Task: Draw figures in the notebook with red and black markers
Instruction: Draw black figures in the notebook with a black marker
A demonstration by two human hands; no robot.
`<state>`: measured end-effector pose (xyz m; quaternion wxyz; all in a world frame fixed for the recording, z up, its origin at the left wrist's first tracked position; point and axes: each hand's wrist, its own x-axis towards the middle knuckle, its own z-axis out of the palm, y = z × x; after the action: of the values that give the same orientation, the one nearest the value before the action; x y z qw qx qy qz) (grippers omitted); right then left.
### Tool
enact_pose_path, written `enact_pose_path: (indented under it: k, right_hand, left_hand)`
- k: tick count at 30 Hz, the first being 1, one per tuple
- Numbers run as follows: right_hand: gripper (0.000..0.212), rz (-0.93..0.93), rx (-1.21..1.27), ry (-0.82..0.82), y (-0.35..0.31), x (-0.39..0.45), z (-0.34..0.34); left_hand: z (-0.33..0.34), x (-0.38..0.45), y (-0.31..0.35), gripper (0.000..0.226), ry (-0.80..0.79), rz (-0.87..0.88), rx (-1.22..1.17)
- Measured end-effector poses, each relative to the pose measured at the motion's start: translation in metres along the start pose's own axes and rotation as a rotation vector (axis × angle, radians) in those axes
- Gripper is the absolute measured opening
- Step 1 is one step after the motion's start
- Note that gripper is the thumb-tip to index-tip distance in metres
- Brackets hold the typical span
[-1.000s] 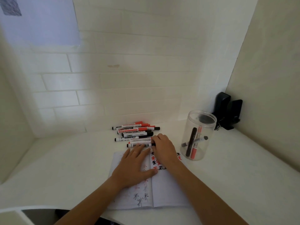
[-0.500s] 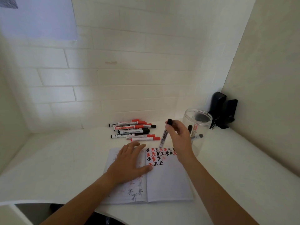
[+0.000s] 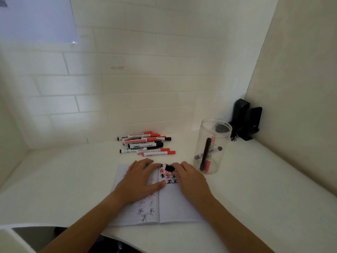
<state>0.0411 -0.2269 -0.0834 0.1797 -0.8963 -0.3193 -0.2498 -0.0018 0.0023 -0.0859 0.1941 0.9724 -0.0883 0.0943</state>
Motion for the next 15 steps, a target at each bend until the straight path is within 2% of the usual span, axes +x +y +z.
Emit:
enact_pose_path:
  k: [5, 13, 15]
  right_hand:
    - [0.017, 0.081, -0.055, -0.042, 0.0, -0.001, 0.001]
    - [0.03, 0.022, -0.062, -0.018, 0.001, -0.004, -0.009]
    - [0.033, 0.098, -0.057, -0.046, 0.001, -0.001, -0.01]
  left_hand:
    - [0.002, 0.001, -0.002, 0.081, 0.006, 0.002, 0.002]
    - [0.0, 0.0, 0.0, 0.081, 0.009, 0.007, -0.004]
    - [0.0, 0.0, 0.0, 0.08, 0.006, 0.006, 0.001]
